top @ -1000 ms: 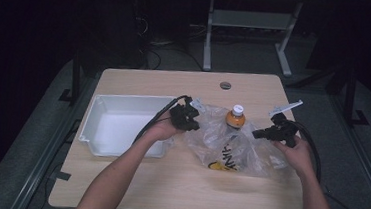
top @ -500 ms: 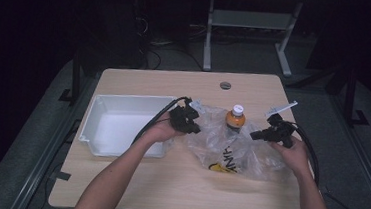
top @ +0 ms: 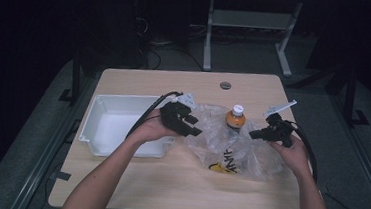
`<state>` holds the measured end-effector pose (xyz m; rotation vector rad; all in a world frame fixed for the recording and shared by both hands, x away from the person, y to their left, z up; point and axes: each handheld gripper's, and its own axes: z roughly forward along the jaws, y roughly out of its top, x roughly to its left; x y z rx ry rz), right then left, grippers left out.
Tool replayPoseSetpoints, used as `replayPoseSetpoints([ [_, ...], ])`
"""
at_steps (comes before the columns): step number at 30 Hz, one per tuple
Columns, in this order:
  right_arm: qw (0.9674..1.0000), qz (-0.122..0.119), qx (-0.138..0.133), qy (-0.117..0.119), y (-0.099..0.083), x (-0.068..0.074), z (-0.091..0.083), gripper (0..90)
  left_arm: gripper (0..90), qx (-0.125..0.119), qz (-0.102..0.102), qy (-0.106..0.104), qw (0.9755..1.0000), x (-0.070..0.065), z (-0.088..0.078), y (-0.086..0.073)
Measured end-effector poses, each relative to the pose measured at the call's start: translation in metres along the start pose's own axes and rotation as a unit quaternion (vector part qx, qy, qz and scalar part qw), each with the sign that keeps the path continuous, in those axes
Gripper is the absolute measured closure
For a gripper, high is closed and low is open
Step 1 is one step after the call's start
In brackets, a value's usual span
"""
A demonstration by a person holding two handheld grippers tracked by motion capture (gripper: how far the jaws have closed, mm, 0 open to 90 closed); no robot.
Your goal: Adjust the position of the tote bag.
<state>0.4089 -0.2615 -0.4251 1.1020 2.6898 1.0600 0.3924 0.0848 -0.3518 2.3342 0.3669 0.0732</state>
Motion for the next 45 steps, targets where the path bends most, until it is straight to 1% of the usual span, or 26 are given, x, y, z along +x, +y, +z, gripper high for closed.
replayPoseSetpoints([
  [3,1.0000,-0.001,-0.002,-0.002,0.001,0.001,0.000,89.6,44.0,-0.023,-0.003,-0.012,0.9997,-0.005,0.001,0.006],
  [5,1.0000,0.000,-0.003,0.000,0.001,0.002,-0.001,89.6,40.7,-0.028,0.003,-0.016,0.9995,-0.009,0.006,0.009],
  [7,1.0000,-0.002,-0.003,-0.001,0.001,0.002,-0.001,89.6,36.9,-0.026,0.002,-0.017,0.9995,-0.012,0.009,0.010],
  [8,1.0000,-0.003,-0.002,-0.002,0.001,0.002,-0.002,89.6,35.5,-0.020,0.007,-0.016,0.9996,-0.016,0.016,0.010],
  [10,1.0000,-0.002,-0.003,-0.002,0.001,0.002,-0.002,89.6,33.9,-0.009,0.011,-0.003,0.9999,-0.018,0.023,0.010],
  [12,1.0000,-0.005,-0.004,-0.003,0.002,0.003,-0.003,89.6,31.7,-0.002,0.000,0.002,1.0000,-0.018,0.029,0.010],
  [13,1.0000,-0.004,-0.005,-0.003,0.002,0.003,-0.003,89.6,31.9,-0.002,0.000,0.002,1.0000,-0.018,0.029,0.010],
  [14,1.0000,-0.007,-0.005,-0.003,0.002,0.003,-0.003,89.6,32.6,0.003,-0.009,0.009,0.9999,-0.018,0.036,0.009],
  [16,0.9999,-0.008,-0.006,-0.003,0.002,0.003,-0.004,89.6,37.2,0.009,-0.014,0.006,0.9998,-0.018,0.040,0.009],
  [17,0.9999,-0.009,-0.006,-0.003,0.002,0.003,-0.004,89.6,39.9,0.024,-0.013,0.017,0.9995,-0.020,0.047,0.008],
  [18,0.9999,-0.009,-0.006,-0.003,0.002,0.003,-0.004,89.6,43.0,0.024,-0.013,0.017,0.9995,-0.020,0.047,0.008],
  [19,1.0000,-0.005,-0.005,-0.002,0.002,0.003,-0.005,89.6,48.4,0.040,-0.012,0.020,0.9989,-0.024,0.056,0.007],
  [20,1.0000,-0.004,-0.006,-0.002,0.001,0.003,-0.006,89.6,53.8,0.053,-0.005,0.021,0.9983,-0.025,0.059,0.006],
  [21,1.0000,-0.004,-0.006,-0.002,0.001,0.003,-0.006,89.6,60.0,0.053,-0.005,0.021,0.9983,-0.025,0.059,0.006],
  [22,0.9999,-0.008,-0.007,-0.002,0.001,0.002,-0.007,89.6,66.6,0.066,0.005,0.021,0.9976,-0.028,0.065,0.005],
  [24,0.9999,-0.010,-0.008,-0.001,0.000,0.002,-0.007,89.6,78.9,0.071,0.006,0.023,0.9972,-0.030,0.068,0.004],
  [26,1.0000,-0.005,-0.002,-0.001,0.000,0.003,-0.006,89.6,86.8,0.084,0.017,0.024,0.9960,-0.035,0.073,0.000],
  [29,1.0000,-0.007,0.006,-0.002,-0.001,0.002,-0.001,89.6,88.6,0.091,0.017,0.024,0.9954,-0.037,0.075,-0.003],
  [30,0.9999,-0.005,0.009,-0.004,-0.001,0.003,0.001,89.6,88.7,0.101,0.018,0.029,0.9943,-0.038,0.076,-0.007],
  [32,0.9999,-0.005,0.016,-0.004,-0.001,0.003,0.006,89.5,88.9,0.107,0.013,0.029,0.9937,-0.039,0.077,-0.010],
  [34,0.9998,-0.005,0.021,-0.006,-0.001,0.003,0.009,89.6,88.9,0.112,0.015,0.030,0.9931,-0.040,0.077,-0.012],
  [35,0.9996,-0.007,0.028,-0.006,-0.001,0.001,0.015,89.6,88.9,0.121,0.024,0.032,0.9919,-0.043,0.078,-0.014],
  [39,0.9993,-0.001,0.038,-0.007,-0.004,-0.003,0.022,89.6,88.9,0.132,0.039,0.034,0.9899,-0.047,0.081,-0.019],
  [40,0.9991,0.007,0.042,-0.006,-0.005,-0.003,0.023,89.6,89.0,0.129,0.038,0.035,0.9903,-0.049,0.082,-0.020],
  [41,0.9991,0.007,0.042,-0.006,-0.005,-0.003,0.023,89.6,89.0,0.129,0.038,0.035,0.9903,-0.049,0.082,-0.020],
  [45,0.9986,0.021,0.047,-0.007,-0.007,-0.007,0.028,89.5,89.1,0.135,0.044,0.034,0.9894,-0.052,0.082,-0.021],
])
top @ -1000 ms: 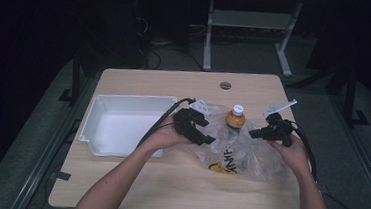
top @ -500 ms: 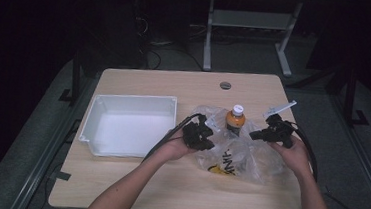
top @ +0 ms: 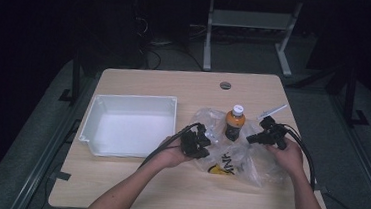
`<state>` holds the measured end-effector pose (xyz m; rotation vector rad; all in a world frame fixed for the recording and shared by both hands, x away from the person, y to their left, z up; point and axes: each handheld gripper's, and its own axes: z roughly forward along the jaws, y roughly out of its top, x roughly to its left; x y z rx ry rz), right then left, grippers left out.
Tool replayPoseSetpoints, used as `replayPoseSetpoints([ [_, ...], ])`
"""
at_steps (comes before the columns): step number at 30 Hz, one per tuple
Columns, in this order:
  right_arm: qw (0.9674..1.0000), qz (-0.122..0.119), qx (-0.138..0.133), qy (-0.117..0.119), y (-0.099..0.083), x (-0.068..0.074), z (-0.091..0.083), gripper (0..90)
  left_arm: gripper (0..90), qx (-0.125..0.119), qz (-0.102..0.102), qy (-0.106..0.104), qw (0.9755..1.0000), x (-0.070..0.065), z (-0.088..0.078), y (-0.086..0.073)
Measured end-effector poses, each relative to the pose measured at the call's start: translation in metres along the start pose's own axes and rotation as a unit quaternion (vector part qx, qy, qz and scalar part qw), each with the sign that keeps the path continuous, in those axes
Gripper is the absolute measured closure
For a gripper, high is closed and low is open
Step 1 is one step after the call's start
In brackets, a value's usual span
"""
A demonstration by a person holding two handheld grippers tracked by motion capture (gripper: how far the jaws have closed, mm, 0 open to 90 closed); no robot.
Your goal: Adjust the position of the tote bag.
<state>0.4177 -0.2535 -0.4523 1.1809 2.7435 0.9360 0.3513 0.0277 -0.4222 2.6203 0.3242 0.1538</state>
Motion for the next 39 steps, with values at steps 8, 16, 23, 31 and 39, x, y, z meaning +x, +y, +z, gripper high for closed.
replayPoseSetpoints([
  [8,0.9999,0.002,0.007,-0.014,0.000,-0.002,-0.001,89.3,89.1,-0.002,-0.016,-0.003,0.9999,-0.002,0.005,-0.003],
  [16,0.9997,0.005,0.010,-0.020,-0.002,-0.004,-0.001,89.2,89.1,0.001,-0.028,-0.010,0.9996,-0.003,0.011,-0.007],
  [23,0.9996,0.009,0.012,-0.023,-0.002,-0.006,0.000,87.9,88.3,-0.007,-0.039,-0.015,0.9991,-0.002,0.009,-0.008],
  [31,0.9988,0.017,-0.024,-0.039,-0.002,-0.002,-0.022,62.7,70.3,-0.043,-0.042,-0.032,0.9977,0.006,-0.018,-0.010],
  [39,0.9962,0.005,-0.080,-0.033,-0.005,0.015,-0.062,53.8,68.4,-0.114,-0.043,-0.033,0.9919,0.016,-0.052,-0.010],
])
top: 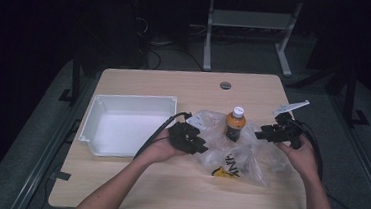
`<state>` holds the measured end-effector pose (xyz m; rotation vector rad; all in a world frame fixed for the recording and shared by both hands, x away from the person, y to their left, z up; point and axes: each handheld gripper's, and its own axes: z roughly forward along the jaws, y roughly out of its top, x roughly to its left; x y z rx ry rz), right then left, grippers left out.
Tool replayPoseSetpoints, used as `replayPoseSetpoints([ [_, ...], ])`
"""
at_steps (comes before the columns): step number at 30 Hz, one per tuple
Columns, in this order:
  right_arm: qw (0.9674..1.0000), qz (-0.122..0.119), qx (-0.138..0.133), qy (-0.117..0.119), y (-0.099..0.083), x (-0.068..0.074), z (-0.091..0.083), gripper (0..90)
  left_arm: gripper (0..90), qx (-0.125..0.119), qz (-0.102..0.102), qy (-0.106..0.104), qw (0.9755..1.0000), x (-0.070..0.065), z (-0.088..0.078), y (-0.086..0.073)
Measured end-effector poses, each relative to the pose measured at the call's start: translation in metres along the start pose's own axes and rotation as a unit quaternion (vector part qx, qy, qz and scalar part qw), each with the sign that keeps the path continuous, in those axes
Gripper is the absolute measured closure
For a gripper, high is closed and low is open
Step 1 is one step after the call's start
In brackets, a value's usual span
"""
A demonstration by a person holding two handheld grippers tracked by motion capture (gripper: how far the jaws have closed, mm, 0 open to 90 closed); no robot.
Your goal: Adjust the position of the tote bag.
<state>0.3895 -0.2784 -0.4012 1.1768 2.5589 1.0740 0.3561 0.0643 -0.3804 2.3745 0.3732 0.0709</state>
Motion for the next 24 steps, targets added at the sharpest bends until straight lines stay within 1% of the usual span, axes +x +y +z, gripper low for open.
replayPoseSetpoints([
  [1,1.0000,-0.003,-0.006,0.003,0.000,0.003,-0.004,53.0,68.1,-0.004,0.006,0.003,1.0000,0.002,-0.003,0.002],
  [3,0.9997,-0.014,-0.019,0.012,0.000,0.008,-0.011,51.7,67.8,-0.018,0.008,0.003,0.9998,0.005,-0.006,0.005],
  [4,0.9997,-0.014,-0.019,0.012,0.000,0.008,-0.011,51.7,67.3,-0.018,0.008,0.003,0.9998,0.005,-0.006,0.005],
  [5,0.9992,-0.017,-0.028,0.025,-0.001,0.014,-0.017,50.8,66.9,-0.023,0.016,0.006,0.9996,0.009,-0.009,0.008],
  [6,0.9988,-0.025,-0.031,0.027,-0.001,0.017,-0.020,49.9,66.1,-0.023,0.016,0.006,0.9996,0.009,-0.009,0.008],
  [7,0.9983,-0.029,-0.037,0.035,-0.002,0.020,-0.022,49.5,65.5,-0.036,0.013,0.007,0.9992,0.015,-0.011,0.011],
  [8,0.9976,-0.033,-0.044,0.043,-0.002,0.022,-0.024,49.4,65.1,-0.036,0.013,0.007,0.9992,0.015,-0.011,0.011],
  [9,0.9969,-0.035,-0.049,0.050,-0.003,0.025,-0.026,49.0,64.8,-0.048,0.009,0.009,0.9988,0.021,-0.013,0.015],
  [10,0.9969,-0.035,-0.049,0.050,-0.003,0.025,-0.026,49.0,64.4,-0.048,0.009,0.009,0.9988,0.021,-0.013,0.015],
  [11,0.9958,-0.045,-0.055,0.058,-0.005,0.031,-0.027,47.7,63.7,-0.053,0.015,0.016,0.9983,0.027,-0.014,0.019],
  [13,0.9942,-0.054,-0.062,0.070,-0.008,0.037,-0.028,46.4,62.1,-0.064,0.017,0.020,0.9976,0.033,-0.013,0.022],
  [15,0.9930,-0.059,-0.063,0.081,-0.011,0.042,-0.028,45.7,58.7,-0.067,0.019,0.028,0.9972,0.040,-0.011,0.025],
  [16,0.9930,-0.059,-0.063,0.081,-0.011,0.042,-0.028,45.7,57.6,-0.067,0.019,0.028,0.9972,0.040,-0.011,0.025],
  [17,0.9916,-0.065,-0.065,0.092,-0.014,0.047,-0.026,44.2,56.1,-0.070,0.011,0.025,0.9972,0.047,-0.009,0.028],
  [18,0.9908,-0.068,-0.065,0.098,-0.015,0.050,-0.025,43.7,53.5,-0.070,0.006,0.025,0.9972,0.050,-0.007,0.029],
  [19,0.9900,-0.070,-0.064,0.105,-0.017,0.052,-0.024,43.4,49.7,-0.070,0.006,0.025,0.9972,0.050,-0.007,0.029],
  [20,0.9890,-0.073,-0.063,0.112,-0.018,0.054,-0.023,43.2,46.4,-0.070,0.002,0.027,0.9972,0.053,-0.005,0.031],
  [21,0.9884,-0.075,-0.058,0.118,-0.019,0.056,-0.022,43.2,43.6,-0.069,0.000,0.036,0.9970,0.058,0.000,0.033],
  [22,0.9884,-0.075,-0.058,0.118,-0.019,0.056,-0.022,43.2,41.9,-0.069,0.000,0.036,0.9970,0.058,0.000,0.033],
  [23,0.9880,-0.084,-0.052,0.119,-0.021,0.060,-0.019,44.0,41.1,-0.065,-0.006,0.039,0.9971,0.063,0.004,0.036],
  [24,0.9877,-0.087,-0.049,0.120,-0.023,0.061,-0.017,45.3,41.0,-0.059,-0.004,0.040,0.9975,0.065,0.007,0.038],
])
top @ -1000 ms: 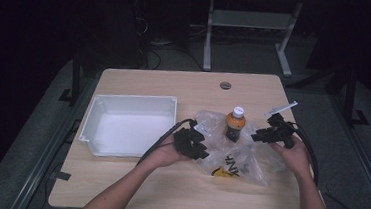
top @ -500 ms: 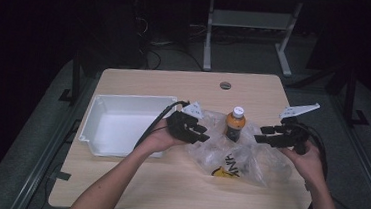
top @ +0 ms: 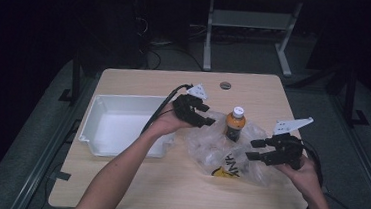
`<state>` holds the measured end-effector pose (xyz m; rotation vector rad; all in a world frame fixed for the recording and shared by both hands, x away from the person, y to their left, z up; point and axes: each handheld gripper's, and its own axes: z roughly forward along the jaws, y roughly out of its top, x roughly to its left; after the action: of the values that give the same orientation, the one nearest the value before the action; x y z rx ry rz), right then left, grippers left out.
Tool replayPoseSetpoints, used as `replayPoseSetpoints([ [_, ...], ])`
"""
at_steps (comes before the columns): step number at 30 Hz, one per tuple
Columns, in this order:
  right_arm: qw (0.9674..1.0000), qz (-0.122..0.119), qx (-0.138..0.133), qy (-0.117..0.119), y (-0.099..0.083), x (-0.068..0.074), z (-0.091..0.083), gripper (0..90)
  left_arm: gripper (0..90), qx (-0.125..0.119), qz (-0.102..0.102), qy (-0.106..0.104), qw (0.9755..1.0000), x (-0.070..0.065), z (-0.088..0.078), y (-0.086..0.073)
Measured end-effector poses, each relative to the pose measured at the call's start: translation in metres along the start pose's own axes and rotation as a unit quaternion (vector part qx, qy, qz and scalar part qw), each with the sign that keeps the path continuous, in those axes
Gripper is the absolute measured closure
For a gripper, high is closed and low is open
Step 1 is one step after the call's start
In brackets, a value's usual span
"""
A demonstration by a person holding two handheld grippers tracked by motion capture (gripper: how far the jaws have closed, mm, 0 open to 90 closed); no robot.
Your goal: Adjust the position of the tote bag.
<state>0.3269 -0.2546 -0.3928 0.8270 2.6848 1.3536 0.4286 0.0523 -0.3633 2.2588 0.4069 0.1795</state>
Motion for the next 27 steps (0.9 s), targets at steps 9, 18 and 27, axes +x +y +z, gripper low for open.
replayPoseSetpoints([
  [9,0.9993,-0.009,0.037,0.002,-0.016,0.005,0.014,76.9,72.1,0.094,0.007,0.013,0.9955,0.004,0.032,-0.002],
  [18,0.9983,-0.006,0.058,0.007,-0.029,0.010,0.025,85.0,84.9,0.167,0.011,0.007,0.9858,-0.002,0.051,-0.008],
  [27,0.9996,0.002,0.026,-0.011,-0.032,0.013,0.011,76.1,68.5,0.154,0.012,0.001,0.9880,-0.006,0.042,-0.004],
])
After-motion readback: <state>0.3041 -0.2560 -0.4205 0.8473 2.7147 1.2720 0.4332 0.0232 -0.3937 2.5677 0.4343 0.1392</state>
